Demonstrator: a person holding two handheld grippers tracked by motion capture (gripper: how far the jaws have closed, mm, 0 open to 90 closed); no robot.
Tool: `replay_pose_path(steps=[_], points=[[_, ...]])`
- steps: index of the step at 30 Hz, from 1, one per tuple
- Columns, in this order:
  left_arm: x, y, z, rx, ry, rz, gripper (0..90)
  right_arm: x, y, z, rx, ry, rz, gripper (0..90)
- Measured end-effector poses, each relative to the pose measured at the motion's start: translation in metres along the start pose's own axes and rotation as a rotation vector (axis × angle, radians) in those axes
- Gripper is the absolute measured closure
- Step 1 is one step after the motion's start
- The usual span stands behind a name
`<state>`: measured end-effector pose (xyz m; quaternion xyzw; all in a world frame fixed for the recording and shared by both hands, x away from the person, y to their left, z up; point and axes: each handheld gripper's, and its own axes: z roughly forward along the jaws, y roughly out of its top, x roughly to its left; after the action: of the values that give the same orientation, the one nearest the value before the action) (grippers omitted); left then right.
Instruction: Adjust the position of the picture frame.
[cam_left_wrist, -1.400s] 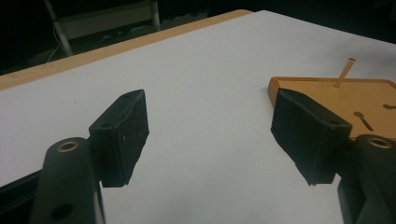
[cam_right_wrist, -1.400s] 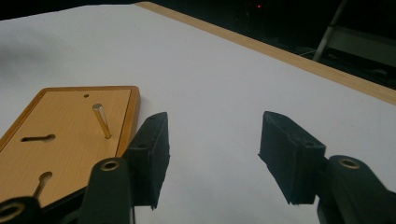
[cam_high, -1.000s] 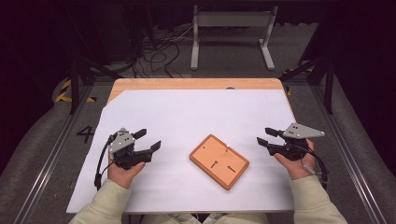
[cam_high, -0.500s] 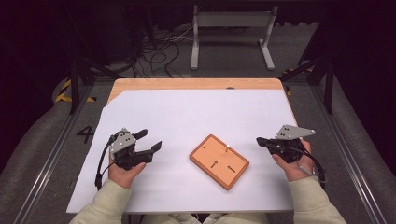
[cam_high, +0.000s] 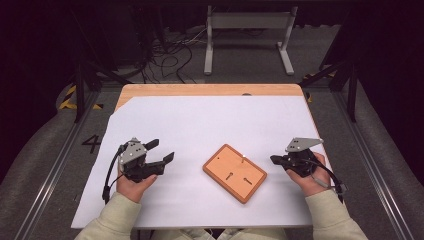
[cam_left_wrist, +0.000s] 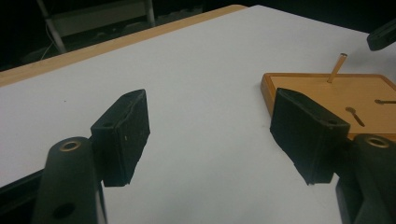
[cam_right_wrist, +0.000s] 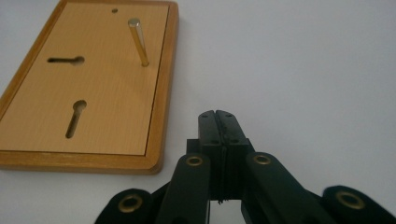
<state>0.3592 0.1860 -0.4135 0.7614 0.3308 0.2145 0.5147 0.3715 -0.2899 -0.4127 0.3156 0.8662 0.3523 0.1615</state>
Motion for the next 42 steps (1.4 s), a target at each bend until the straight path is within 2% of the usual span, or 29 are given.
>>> replay_pose_path(steps=[1,12,15,21,25,27,28,33,34,37,42], points=[[0.0,0.0,0.0,0.003,0.0,0.002,28.6,0.001,-0.001,0.006,0.034,0.021,0.001,90.0],[-0.001,0.0,0.002,0.013,-0.003,0.0,28.8,0.009,-0.003,0.026,0.14,0.072,-0.016,90.0],[-0.001,0.0,0.001,0.013,-0.007,0.0,30.0,0.012,-0.003,0.029,0.159,0.089,-0.024,90.0],[-0.001,0.0,0.002,0.018,-0.01,-0.007,31.4,0.015,-0.001,0.028,0.174,0.07,-0.019,90.0],[-0.001,0.0,0.002,0.021,-0.011,-0.009,31.8,0.021,-0.001,0.029,0.182,0.107,-0.025,90.0],[-0.001,0.0,0.002,0.023,-0.009,-0.002,31.9,0.031,0.001,0.029,0.192,0.135,-0.047,90.0],[-0.001,0.0,0.002,0.023,-0.009,-0.002,32.0,0.031,0.001,0.029,0.192,0.135,-0.047,90.0],[-0.001,0.0,0.003,0.027,-0.009,-0.007,32.4,0.053,0.006,0.033,0.209,0.208,-0.104,90.0],[-0.001,0.0,0.003,0.027,-0.009,-0.007,32.5,0.053,0.006,0.033,0.209,0.208,-0.104,90.0],[0.0,0.0,0.003,0.031,-0.008,-0.012,32.8,0.064,0.009,0.037,0.212,0.247,-0.131,90.0],[0.002,0.0,0.004,0.04,-0.009,-0.018,36.6,0.081,0.015,0.044,0.217,0.286,-0.174,90.0]])
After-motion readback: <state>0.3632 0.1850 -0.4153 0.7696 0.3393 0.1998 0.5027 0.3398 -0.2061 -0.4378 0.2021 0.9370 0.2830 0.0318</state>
